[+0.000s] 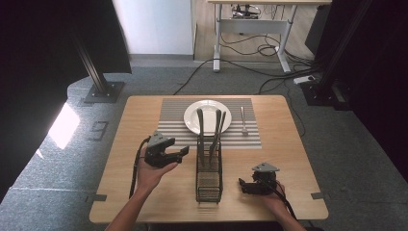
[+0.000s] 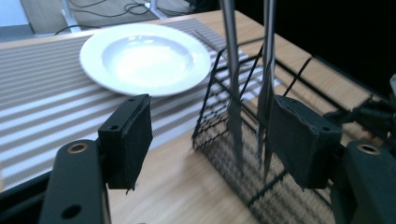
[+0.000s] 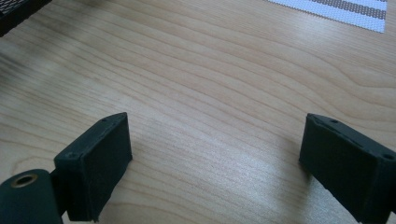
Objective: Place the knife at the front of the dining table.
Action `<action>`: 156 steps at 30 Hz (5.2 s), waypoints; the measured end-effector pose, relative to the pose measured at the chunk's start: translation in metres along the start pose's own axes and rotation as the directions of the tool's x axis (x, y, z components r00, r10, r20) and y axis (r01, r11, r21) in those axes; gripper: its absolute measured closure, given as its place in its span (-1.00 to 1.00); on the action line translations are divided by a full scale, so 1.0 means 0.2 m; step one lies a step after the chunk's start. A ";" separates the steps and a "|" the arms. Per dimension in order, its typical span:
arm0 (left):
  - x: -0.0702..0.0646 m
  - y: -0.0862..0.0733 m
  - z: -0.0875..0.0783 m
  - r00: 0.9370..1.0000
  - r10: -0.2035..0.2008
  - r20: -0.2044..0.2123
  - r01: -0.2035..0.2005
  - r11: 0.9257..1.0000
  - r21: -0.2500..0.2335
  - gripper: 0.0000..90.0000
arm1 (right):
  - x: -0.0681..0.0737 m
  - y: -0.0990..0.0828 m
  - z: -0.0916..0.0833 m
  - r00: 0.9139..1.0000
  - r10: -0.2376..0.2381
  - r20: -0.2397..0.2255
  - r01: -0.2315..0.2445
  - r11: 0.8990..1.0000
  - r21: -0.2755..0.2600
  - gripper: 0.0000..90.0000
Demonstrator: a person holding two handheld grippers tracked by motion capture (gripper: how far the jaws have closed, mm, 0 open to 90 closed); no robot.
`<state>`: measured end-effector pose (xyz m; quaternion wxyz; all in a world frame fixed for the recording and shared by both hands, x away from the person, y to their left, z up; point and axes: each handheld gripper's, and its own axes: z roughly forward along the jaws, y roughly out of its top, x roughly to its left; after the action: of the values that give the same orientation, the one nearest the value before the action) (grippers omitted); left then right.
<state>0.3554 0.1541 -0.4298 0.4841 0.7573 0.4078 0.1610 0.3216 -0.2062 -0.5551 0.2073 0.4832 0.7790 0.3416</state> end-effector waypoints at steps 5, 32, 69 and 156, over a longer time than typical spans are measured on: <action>-0.01 0.07 0.10 1.000 -0.021 0.023 0.021 1.000 -0.014 -0.20 | 0.00 0.00 0.00 1.000 0.000 0.003 0.000 1.000 0.003 -0.83; -0.04 0.19 0.37 0.997 -0.016 0.080 0.016 1.000 0.000 0.57 | 0.00 0.00 0.00 1.000 -0.003 0.002 0.003 1.000 0.002 -0.83; -0.13 0.52 -0.09 0.983 0.165 0.077 -0.137 0.950 -0.281 0.85 | 0.00 0.00 0.00 1.000 -0.008 -0.004 0.008 1.000 0.003 -0.81; 0.52 0.14 0.34 0.969 -0.127 -0.214 0.130 0.991 0.000 0.86 | 0.00 0.00 0.00 1.000 -0.017 -0.015 0.017 1.000 -0.003 -0.77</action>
<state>0.4751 0.1884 -0.4544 0.4416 0.7110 0.5067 0.2067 0.3224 -0.2048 -0.5552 0.2050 0.4738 0.7840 0.3447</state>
